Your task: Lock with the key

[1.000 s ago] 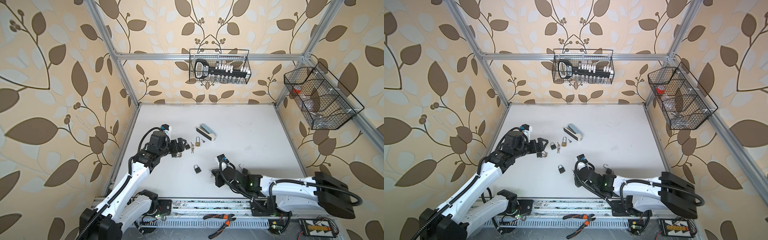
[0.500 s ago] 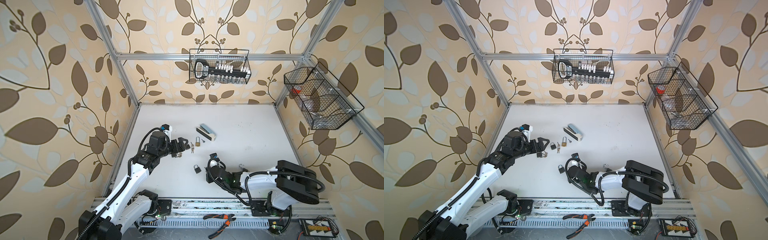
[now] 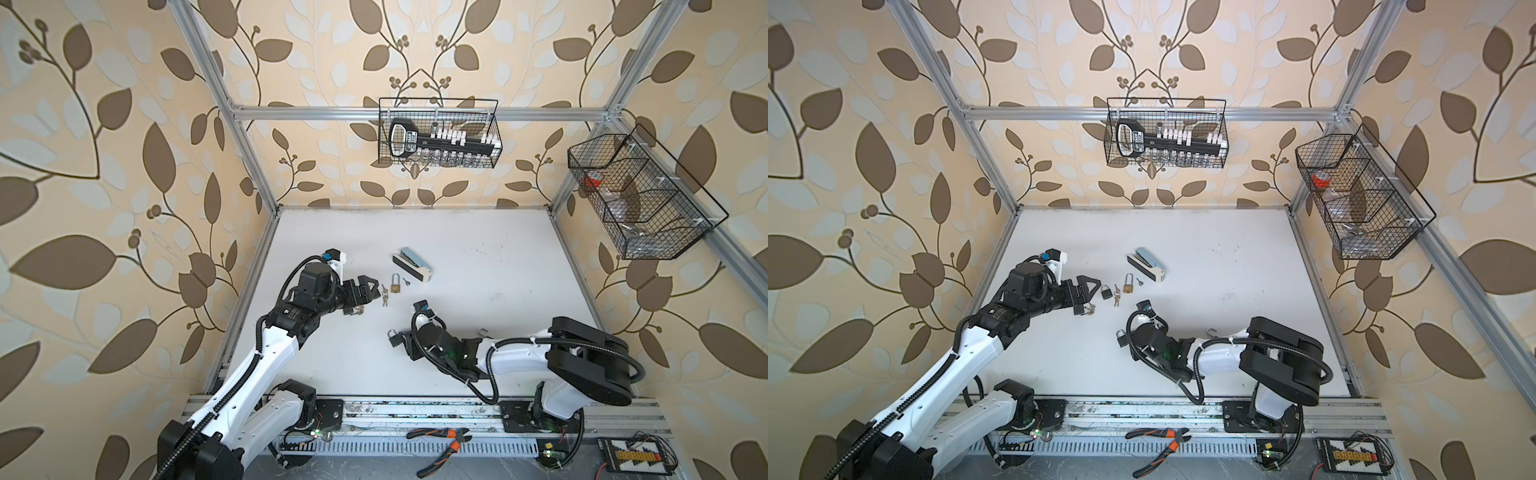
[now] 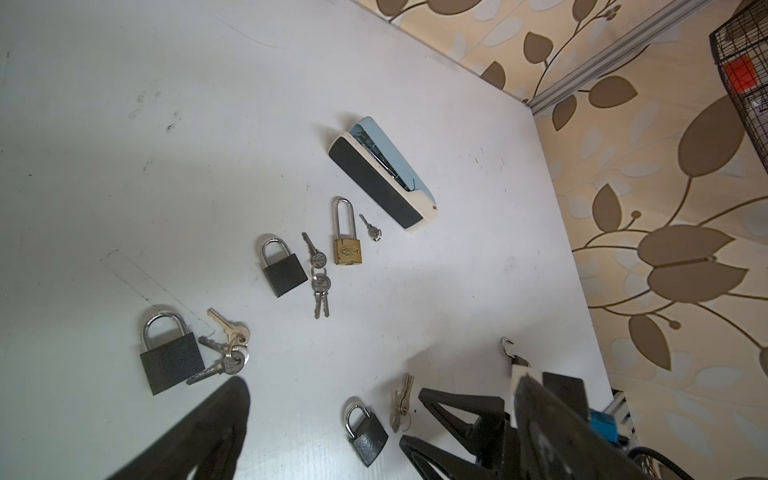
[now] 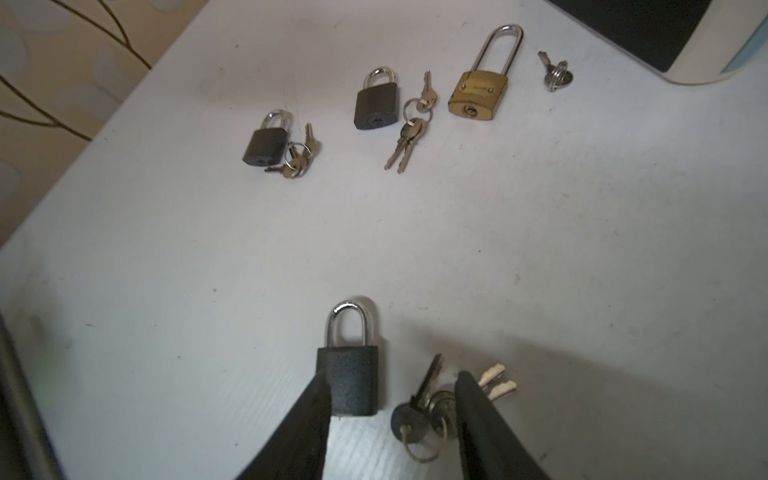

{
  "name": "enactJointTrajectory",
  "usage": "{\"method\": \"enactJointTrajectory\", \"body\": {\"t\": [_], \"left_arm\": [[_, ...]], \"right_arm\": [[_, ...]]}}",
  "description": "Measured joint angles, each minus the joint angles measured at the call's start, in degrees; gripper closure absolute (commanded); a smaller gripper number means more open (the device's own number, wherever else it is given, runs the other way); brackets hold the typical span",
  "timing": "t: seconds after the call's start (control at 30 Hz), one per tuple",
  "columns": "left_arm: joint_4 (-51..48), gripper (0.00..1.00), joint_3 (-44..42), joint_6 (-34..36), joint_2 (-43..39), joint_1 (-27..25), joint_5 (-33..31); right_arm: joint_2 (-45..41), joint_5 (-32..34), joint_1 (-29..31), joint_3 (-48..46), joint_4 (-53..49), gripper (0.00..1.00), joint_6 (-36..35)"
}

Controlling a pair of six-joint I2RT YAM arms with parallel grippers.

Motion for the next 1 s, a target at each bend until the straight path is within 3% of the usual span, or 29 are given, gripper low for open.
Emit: {"method": "enactJointTrajectory", "body": {"t": [0.13,0.23,0.37,0.5,0.6,0.7,0.83,1.0], "left_arm": [[0.31,0.01,0.02,0.35,1.11,-5.07,-1.70],[2.14,0.01,0.02,1.38,3.13,-14.10,-4.70],[7.72,0.01,-0.15,2.36,7.63,-25.55,-7.93],[13.29,0.01,-0.81,3.43,11.28,-33.24,-10.34],[15.56,0.01,-0.59,4.90,13.68,-37.11,-11.37],[17.16,0.01,-0.55,6.27,14.99,-40.02,-12.15],[18.60,0.01,-0.55,6.91,15.08,-41.13,-12.22],[19.43,0.01,-0.55,7.56,15.08,-41.09,-13.62]], "right_arm": [[-10.58,1.53,-1.84,-0.66,-5.99,0.41,-0.59],[-18.97,2.43,-6.71,-2.49,-13.94,0.39,0.59],[-30.29,1.01,-17.14,-7.13,-26.27,0.37,2.75],[-38.03,-7.21,-33.88,-11.82,-33.16,0.38,3.13],[-38.07,-14.58,-43.41,-13.03,-35.60,0.38,2.62],[-35.26,-20.44,-48.11,-13.00,-36.06,0.41,1.68],[-30.58,-24.94,-49.00,-12.68,-37.16,0.48,0.68],[-29.18,-26.47,-49.00,-12.52,-39.21,0.48,1.46]]}}
